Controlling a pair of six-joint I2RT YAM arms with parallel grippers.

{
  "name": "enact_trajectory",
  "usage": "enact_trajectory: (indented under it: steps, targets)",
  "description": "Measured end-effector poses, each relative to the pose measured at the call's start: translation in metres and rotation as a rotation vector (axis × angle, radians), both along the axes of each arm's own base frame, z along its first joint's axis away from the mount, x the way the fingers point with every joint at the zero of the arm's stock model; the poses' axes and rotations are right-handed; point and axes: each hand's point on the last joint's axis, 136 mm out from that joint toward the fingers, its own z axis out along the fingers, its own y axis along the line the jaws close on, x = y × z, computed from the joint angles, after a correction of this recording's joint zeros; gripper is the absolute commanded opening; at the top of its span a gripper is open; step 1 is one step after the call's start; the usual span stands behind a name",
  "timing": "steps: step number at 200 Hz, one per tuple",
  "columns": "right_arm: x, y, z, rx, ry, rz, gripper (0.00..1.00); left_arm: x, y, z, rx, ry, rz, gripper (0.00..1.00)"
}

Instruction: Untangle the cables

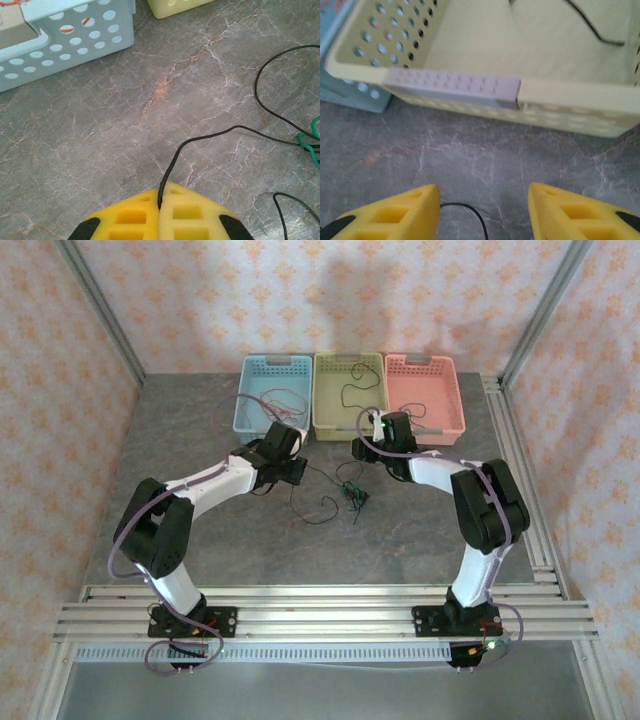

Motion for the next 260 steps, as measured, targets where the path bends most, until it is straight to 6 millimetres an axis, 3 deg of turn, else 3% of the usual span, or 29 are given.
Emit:
enact_trajectory:
  steps: [49, 110, 124, 170, 183, 215, 230, 252, 260]
  targets:
    - [-0.011, 0.004, -0.035, -0.046, 0.169, 0.038, 0.5, 0.0, 0.0, 0.0, 0.0, 0.0, 0.0, 0.0]
    - [-0.029, 0.008, -0.045, -0.068, 0.252, 0.091, 0.37, 0.0, 0.0, 0.0, 0.0, 0.0, 0.0, 0.0]
    - [-0.031, 0.009, -0.045, -0.069, 0.257, 0.1, 0.31, 0.0, 0.0, 0.0, 0.0, 0.0, 0.0, 0.0]
    - [-0.034, 0.009, -0.047, -0.085, 0.263, 0.109, 0.0, 0.0, 0.002, -0.001, 0.007, -0.002, 0.008, 0.0]
    - [-0.031, 0.006, -0.046, -0.096, 0.234, 0.089, 0.0, 0.0, 0.006, -0.001, 0.02, -0.008, 0.024, 0.0]
    - [-0.041, -0.026, -0.021, -0.142, 0.064, -0.027, 0.0, 0.002, 0.032, 0.005, 0.075, -0.057, 0.13, 0.0]
    - [-0.042, -0.045, 0.005, -0.14, -0.06, -0.113, 0.0, 0.002, 0.056, 0.013, 0.082, -0.093, 0.224, 0.0]
    - [-0.034, -0.077, 0.039, -0.101, -0.203, -0.27, 0.0, 0.0, 0.107, 0.027, 0.032, -0.144, 0.41, 0.0]
    - [-0.032, -0.077, 0.047, -0.06, -0.236, -0.284, 0.0, 0.002, 0.114, 0.034, -0.023, -0.168, 0.445, 0.0]
